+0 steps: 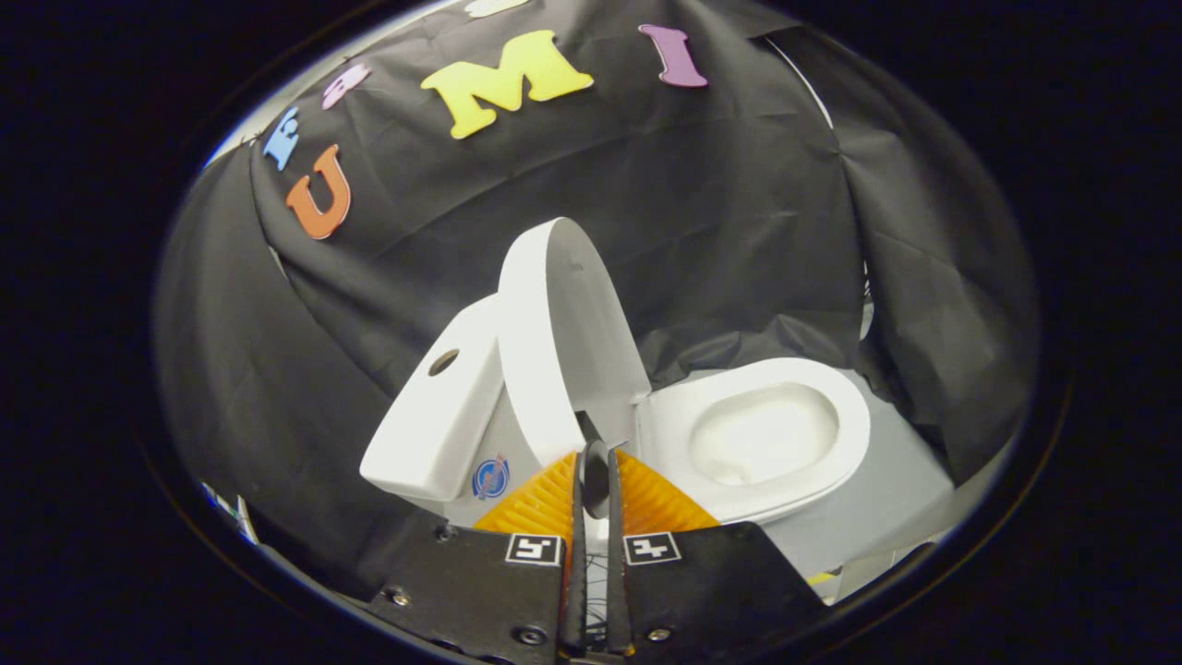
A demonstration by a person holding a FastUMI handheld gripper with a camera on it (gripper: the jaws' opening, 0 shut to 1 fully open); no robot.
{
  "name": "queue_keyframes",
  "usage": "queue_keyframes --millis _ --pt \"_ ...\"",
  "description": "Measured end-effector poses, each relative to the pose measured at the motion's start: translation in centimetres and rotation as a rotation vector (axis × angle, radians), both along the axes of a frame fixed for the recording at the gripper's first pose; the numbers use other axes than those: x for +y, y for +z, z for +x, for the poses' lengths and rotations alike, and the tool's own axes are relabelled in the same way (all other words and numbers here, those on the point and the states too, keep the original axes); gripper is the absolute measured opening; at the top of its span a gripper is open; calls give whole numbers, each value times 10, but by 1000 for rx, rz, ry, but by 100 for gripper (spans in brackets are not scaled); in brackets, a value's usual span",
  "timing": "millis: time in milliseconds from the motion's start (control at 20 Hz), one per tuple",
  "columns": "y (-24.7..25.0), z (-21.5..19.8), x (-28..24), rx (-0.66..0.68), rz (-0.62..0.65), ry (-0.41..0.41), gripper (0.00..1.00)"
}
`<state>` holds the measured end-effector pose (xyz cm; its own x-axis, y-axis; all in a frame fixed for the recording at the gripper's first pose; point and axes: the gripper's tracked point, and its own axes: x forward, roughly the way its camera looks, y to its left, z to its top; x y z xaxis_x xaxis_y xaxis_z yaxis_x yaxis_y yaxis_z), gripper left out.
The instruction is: Open the toilet lid.
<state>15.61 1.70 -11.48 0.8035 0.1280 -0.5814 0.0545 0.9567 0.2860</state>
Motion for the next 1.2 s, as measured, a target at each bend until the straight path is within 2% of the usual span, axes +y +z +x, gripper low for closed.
queue_keyframes --millis 550,700,1200 --pt "-5 1 -2 -20 -138 105 12" --pt "-6 5 -8 -32 -189 113 12" --pt "-5 5 -5 -36 -190 132 12"
